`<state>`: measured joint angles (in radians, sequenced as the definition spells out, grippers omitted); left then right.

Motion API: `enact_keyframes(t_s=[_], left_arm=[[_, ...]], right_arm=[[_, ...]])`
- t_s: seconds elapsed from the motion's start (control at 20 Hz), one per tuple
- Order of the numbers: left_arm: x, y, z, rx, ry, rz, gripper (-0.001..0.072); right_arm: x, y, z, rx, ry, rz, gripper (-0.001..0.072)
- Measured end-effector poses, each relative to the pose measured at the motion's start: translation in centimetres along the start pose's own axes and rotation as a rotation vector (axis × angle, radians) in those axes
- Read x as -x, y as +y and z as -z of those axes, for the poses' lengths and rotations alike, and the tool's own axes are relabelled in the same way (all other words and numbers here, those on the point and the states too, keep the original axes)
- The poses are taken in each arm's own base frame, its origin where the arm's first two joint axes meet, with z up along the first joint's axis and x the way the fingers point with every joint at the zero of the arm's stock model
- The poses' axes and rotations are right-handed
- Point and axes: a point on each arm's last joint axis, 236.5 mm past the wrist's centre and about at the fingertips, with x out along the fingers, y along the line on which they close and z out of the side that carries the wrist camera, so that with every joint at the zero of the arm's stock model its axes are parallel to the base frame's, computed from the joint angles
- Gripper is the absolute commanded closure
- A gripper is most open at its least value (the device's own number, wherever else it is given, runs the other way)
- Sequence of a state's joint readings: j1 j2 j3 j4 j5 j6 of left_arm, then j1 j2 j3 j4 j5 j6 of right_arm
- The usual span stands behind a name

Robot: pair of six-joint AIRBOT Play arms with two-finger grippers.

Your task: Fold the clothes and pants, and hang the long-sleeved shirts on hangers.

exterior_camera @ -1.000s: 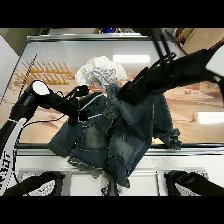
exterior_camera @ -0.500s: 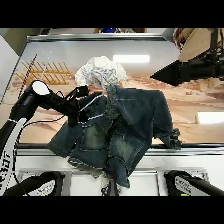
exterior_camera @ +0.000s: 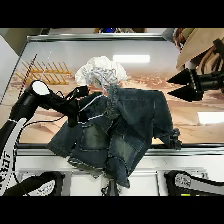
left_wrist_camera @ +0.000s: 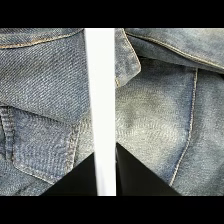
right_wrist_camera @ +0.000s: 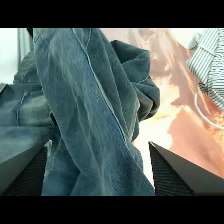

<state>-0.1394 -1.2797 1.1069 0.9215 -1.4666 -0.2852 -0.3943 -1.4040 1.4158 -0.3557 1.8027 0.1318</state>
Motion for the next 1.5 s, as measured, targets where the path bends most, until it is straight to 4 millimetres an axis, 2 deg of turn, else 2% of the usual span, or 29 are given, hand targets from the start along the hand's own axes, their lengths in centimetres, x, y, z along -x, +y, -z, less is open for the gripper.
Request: enact_keyframes(t_s=[0.2, 0.5, 0.65, 0.7, 0.85, 1.15, 1.2, 1.25, 1.45, 1.5], left_arm=[[0.0, 0.0, 0.0, 0.0, 0.0, 0.0, 0.0688], [0.0, 0.0, 0.0, 0.0, 0.0, 0.0, 0.0687], [0.0, 0.0, 0.0, 0.0, 0.0, 0.0, 0.0688], [0.0, 0.0, 0.0, 0.0, 0.0, 0.0, 0.0688], [0.0, -0.1, 0.3, -0.001, 0.013, 0.004, 0.0687], [0.0, 0.0, 0.0, 0.001, -0.002, 0.001, 0.0687], [0.0, 0.0, -0.1, 0.004, -0.004, 0.001, 0.0687], [0.0, 0.0, -0.1, 0.004, -0.004, 0.001, 0.0687], [0.0, 0.0, 0.0, 0.0, 0.0, 0.0, 0.0687], [0.0, 0.0, -0.8, 0.021, -0.034, -0.002, 0.0321]], right_arm=[[-1.3, -1.3, 2.5, 0.044, -0.034, -0.082, 0.0041], [-5.6, -1.2, 4.0, 0.042, -0.057, -0.221, 0.004], [-7.5, -0.7, 4.1, 0.042, -0.058, -0.277, 0.0041], [-8.6, -0.1, 4.0, 0.044, -0.059, -0.311, 0.0041], [-10.4, 1.1, 3.5, 0.055, -0.062, -0.363, 0.0041], [-11.0, 1.6, 3.2, 0.061, -0.065, -0.382, 0.0041], [-11.0, 1.5, 3.2, 0.061, -0.066, -0.382, 0.0303], [-11.0, 1.5, 3.2, 0.061, -0.066, -0.382, 0.067], [-11.0, 1.6, 3.2, 0.063, -0.067, -0.383, 0.0681], [-11.1, 1.6, 3.2, 0.067, -0.066, -0.385, 0.0685]])
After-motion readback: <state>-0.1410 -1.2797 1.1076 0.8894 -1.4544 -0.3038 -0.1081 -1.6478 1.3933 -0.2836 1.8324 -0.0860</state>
